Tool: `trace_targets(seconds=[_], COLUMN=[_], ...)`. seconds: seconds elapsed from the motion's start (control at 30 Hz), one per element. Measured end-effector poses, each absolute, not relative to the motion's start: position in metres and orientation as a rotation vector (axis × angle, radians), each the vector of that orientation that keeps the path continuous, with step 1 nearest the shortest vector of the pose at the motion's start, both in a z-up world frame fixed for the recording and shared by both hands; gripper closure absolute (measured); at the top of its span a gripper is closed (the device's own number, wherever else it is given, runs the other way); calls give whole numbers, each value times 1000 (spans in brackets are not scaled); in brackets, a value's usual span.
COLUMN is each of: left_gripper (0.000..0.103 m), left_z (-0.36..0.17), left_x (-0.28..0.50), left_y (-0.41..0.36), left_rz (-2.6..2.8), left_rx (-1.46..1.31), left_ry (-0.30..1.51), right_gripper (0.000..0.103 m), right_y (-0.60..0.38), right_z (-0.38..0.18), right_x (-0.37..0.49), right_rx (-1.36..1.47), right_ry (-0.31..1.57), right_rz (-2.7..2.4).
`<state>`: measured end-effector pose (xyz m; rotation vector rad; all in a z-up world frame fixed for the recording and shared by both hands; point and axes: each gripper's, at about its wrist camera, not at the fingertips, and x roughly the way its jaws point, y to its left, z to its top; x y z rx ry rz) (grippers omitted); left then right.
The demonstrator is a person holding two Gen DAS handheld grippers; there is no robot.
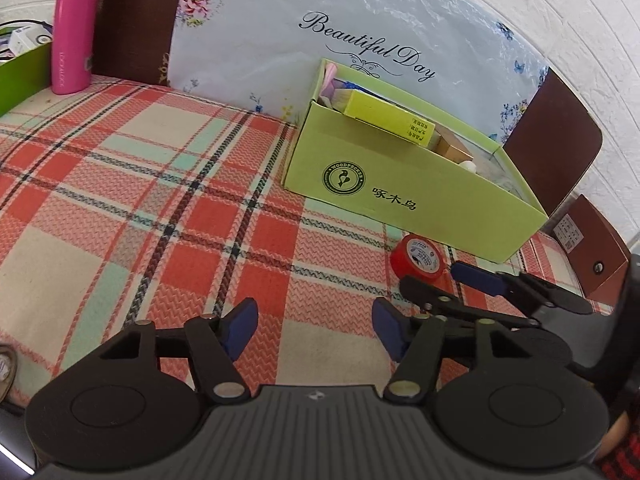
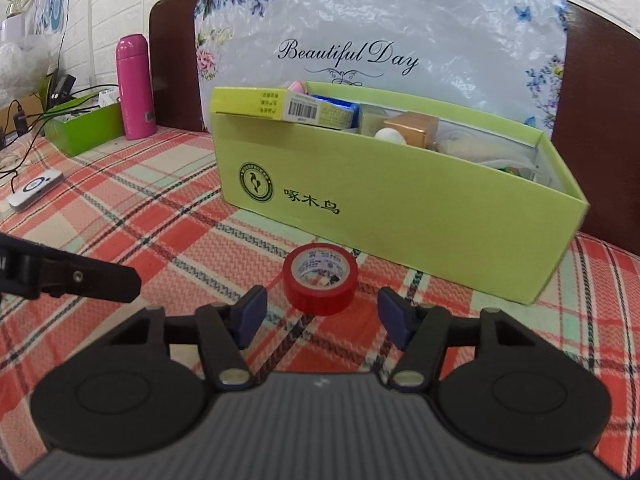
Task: Organize objects
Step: 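Grasp the red tape roll with the right gripper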
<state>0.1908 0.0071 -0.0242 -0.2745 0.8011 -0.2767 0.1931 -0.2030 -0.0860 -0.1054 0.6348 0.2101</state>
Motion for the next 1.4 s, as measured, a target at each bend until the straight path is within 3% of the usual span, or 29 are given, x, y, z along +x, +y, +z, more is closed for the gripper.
trace_targets(seconds=[0.07,0.13,0.17,0.37,0.63,0.7,0.77,1.07,1.4], left_gripper=[47,52,54,65,71,84,87,89,89], left_z=[-24,-25,-25,-29,-35,-37,-38,-24,25], left_x=[199,208,213,233,234,229,226,195,165], left_y=[3,-3,-7,-39,-64,-66,-65,-70,-89], left_rz=[-300,-322,-332,-396,-443,-454,-463,-470,-517], left_rx=[-275,-273,-269,-216,-132,-111,-107,-93,-41], left_ry=[811,821,825,846,856,859,866,868,747], right_gripper=[43,57,58,58,58,58,58,58,58], right_y=[-201,-200,-200,-198,-193,-192,-192,-185,-199], right_z=[-91,-96,-97,-96,-95,-95,-95,-83,-41], right_x=[201,207,208,196,172,167,164,136,100], right_rx=[-116,-129,-120,-149,-167,-175,-166,-199,-212], right_ry=[631,630,627,619,622,620,625,633,518], right_rz=[214,215,231,289,358,357,359,358,311])
